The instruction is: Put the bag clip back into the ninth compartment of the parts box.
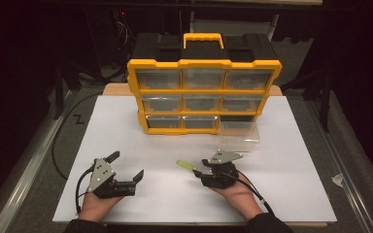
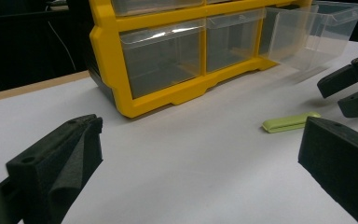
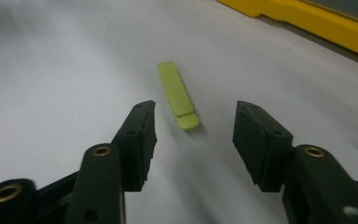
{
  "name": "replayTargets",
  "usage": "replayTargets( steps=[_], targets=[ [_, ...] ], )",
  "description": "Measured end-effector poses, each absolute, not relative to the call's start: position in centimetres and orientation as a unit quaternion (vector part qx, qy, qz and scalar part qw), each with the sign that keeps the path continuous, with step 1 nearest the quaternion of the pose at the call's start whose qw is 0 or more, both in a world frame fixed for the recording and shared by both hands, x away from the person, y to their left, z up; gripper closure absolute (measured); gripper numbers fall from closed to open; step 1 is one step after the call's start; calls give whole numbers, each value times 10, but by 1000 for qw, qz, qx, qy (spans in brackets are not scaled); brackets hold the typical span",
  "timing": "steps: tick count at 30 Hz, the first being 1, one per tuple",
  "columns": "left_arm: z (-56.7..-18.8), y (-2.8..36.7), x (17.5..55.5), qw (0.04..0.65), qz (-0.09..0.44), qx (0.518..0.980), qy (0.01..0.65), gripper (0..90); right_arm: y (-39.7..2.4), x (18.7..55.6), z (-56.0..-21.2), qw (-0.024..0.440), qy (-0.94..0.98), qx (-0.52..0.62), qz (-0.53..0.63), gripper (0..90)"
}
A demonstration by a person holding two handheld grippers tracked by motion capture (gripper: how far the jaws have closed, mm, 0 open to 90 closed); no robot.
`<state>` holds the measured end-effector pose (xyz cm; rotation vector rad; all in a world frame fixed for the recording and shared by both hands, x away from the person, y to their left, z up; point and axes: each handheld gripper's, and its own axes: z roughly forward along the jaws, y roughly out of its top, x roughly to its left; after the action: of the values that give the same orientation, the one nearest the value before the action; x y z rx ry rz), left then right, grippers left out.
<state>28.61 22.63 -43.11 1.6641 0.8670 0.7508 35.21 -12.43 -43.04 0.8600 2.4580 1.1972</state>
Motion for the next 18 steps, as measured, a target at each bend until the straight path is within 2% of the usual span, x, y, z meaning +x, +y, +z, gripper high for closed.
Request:
replayTargets(
  steps=[13, 18],
  targets=[
    [-431, 227, 286, 532, 316, 697, 363, 1, -107, 371, -427, 160, 849, 285, 415, 892],
    [-431, 227, 286, 533, 316, 696, 362, 1, -105, 375, -431, 173, 853, 286, 401, 900]
  ],
)
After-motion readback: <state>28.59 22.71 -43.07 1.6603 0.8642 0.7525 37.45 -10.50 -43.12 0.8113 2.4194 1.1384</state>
